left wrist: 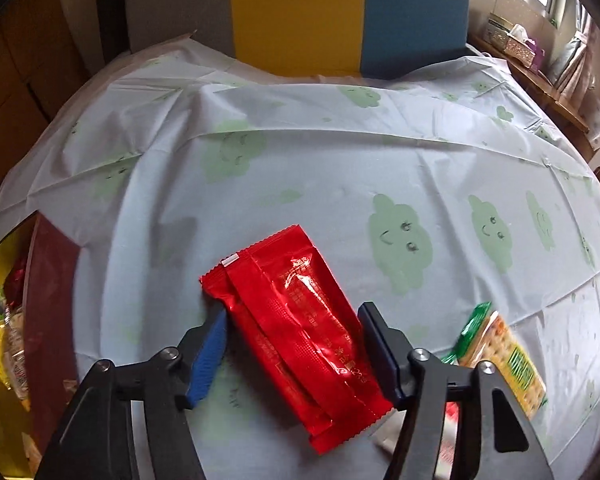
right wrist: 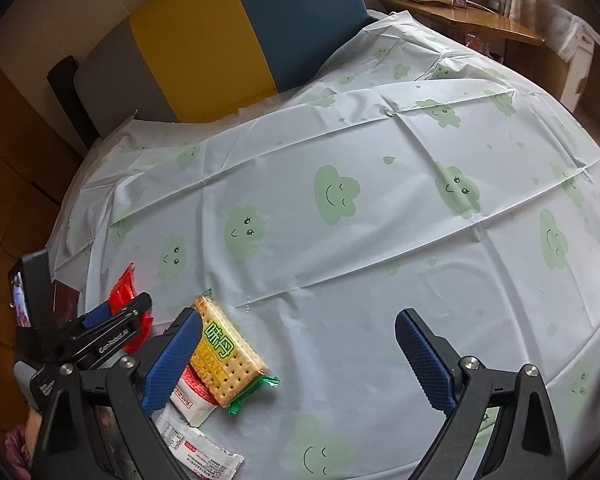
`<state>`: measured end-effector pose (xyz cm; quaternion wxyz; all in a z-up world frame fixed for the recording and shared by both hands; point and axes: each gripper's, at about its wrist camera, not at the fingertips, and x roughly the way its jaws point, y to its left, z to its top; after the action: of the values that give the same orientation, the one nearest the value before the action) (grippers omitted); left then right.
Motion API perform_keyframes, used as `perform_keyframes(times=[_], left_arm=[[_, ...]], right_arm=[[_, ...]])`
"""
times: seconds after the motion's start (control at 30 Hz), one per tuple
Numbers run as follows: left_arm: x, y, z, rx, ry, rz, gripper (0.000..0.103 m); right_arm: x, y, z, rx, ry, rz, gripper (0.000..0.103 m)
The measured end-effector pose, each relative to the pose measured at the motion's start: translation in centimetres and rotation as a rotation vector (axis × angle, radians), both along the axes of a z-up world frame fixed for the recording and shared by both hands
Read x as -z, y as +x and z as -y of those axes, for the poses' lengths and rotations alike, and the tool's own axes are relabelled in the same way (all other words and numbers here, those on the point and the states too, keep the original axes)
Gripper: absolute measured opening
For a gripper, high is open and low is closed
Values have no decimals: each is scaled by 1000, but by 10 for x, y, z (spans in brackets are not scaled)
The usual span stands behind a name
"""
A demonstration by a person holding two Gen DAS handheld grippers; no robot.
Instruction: Organize snacks
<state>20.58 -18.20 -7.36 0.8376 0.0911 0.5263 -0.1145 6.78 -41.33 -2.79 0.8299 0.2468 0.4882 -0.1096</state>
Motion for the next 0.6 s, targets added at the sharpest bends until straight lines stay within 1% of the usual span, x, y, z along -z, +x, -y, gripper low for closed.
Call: perform_keyframes(times=[0.1,0.17,0.3,0.37,0.43,0.5,0.57,0.6], left_arm=[[-8,-9,-14,-1,8,13,65],[-14,-26,-18,33,22,28,65],[-20,-67,-19,111,39,51,65],[-23,-89,-23,149,34,53,65],[-22,-110,-22,185,31,59,65],[-23,-128,-23,222,26,63,65],[-20,-142,-28,239,29,66,65],[-20,-151,-32,251,21,68,65]], right_arm=[[4,2,-1,-11,9,-9,98],[8,4,-4,-33,35,-18,98],[13,8,-13,-79,51,-26,98],[16,9,-18,-101,64,-30,98],[15,10,-23,-143,91,-15,97],[9,10,-37,-218,104,22,92],[6,10,-51,-284,102,32,85],[7,11,-60,-333,110,32,74]])
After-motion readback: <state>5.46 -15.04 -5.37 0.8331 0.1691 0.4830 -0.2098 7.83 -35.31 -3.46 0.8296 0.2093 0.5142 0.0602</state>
